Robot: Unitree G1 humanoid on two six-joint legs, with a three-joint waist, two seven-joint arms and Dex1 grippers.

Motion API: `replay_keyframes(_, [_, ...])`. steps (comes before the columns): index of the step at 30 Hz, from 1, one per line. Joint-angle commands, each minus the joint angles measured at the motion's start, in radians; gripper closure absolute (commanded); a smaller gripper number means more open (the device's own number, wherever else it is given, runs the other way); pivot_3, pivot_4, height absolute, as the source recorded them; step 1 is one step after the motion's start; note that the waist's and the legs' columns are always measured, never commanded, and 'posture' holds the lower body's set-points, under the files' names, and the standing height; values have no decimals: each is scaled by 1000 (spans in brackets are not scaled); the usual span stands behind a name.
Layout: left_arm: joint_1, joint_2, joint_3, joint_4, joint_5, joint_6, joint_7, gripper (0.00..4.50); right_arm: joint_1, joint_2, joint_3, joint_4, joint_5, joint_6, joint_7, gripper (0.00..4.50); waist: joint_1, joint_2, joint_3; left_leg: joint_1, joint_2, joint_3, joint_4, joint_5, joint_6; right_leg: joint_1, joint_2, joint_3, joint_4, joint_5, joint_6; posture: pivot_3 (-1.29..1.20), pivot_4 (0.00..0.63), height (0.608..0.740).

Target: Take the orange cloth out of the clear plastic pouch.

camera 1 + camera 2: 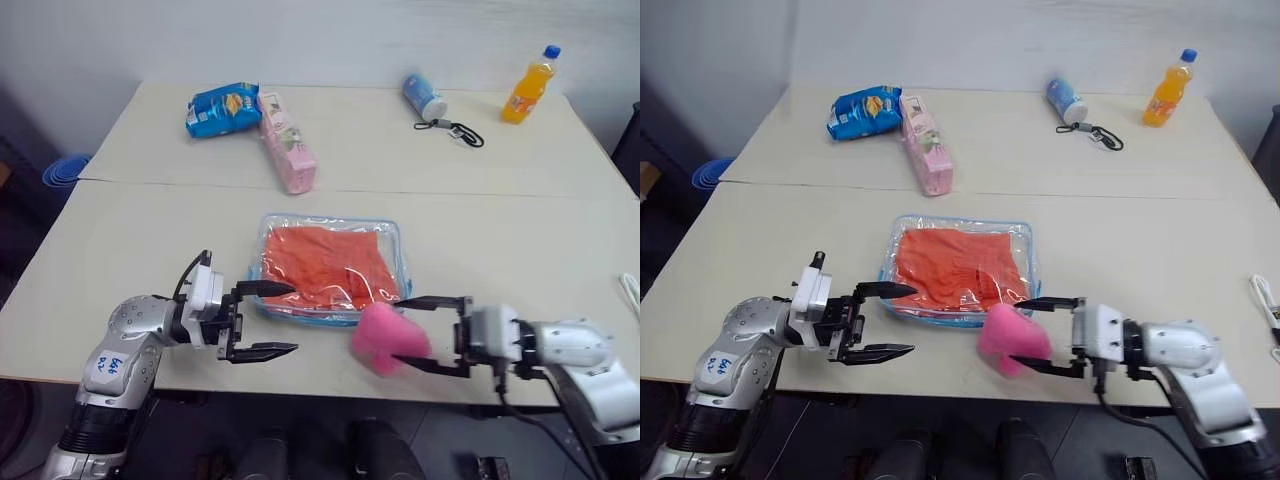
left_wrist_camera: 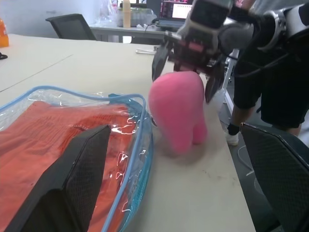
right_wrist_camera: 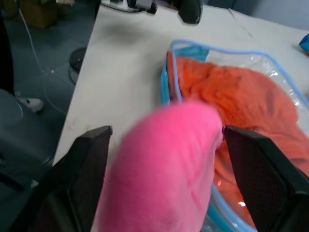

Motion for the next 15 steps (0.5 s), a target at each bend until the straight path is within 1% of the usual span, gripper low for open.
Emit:
replay_keyframes(1, [16,16,19,-10,5,-16,-5,0,35,-98,-171,-81,212,176,36,808,1,0,0,0,0,0,0,0,0,0,0,0,0,0,0,0,150,740])
replay_keyframes(3, [25,22,23,-8,5,-18,-6,0,47,-138,-223,-50,256,237,64,808,1,0,0,0,0,0,0,-3,5,1,0,0,-1,0,0,0,150,740])
replay_keyframes(4, [28,24,24,-7,6,-20,-5,0,38,-143,-229,-11,235,226,76,808,1,0,0,0,0,-1,0,-3,6,1,0,-1,-1,0,0,0,150,740])
replay_keyframes(5, [31,23,24,-6,8,-23,-4,0,9,-137,-207,58,157,164,79,808,0,-1,0,0,0,0,0,-3,6,1,0,0,-1,0,0,0,150,740])
replay_keyframes(8, [32,17,19,-5,15,-30,3,0,-148,-97,-94,375,-155,-195,88,808,-11,-2,1,1,0,1,0,-3,6,2,0,0,-3,0,0,0,150,740])
replay_keyframes(9, [32,15,19,-7,16,-29,6,0,-204,-85,-57,485,-235,-332,98,808,-12,-1,1,1,0,2,0,-3,6,2,0,0,-3,0,0,0,150,740])
replay_keyframes(10, [32,15,18,-11,16,-29,8,0,-252,-77,-27,578,-297,-421,94,808,-15,-1,1,1,0,2,0,-3,7,2,0,0,-4,0,0,0,150,740])
replay_keyframes(12, [33,19,20,-14,14,-25,8,0,-348,-34,26,713,-368,-551,76,808,-22,0,2,1,0,2,-1,-3,6,0,0,0,-2,0,0,0,150,740])
replay_keyframes(15, [34,29,25,-15,14,-23,6,0,-436,32,97,790,-392,-648,98,808,-29,0,2,0,0,2,-1,1,0,-3,0,0,1,0,0,0,150,740])
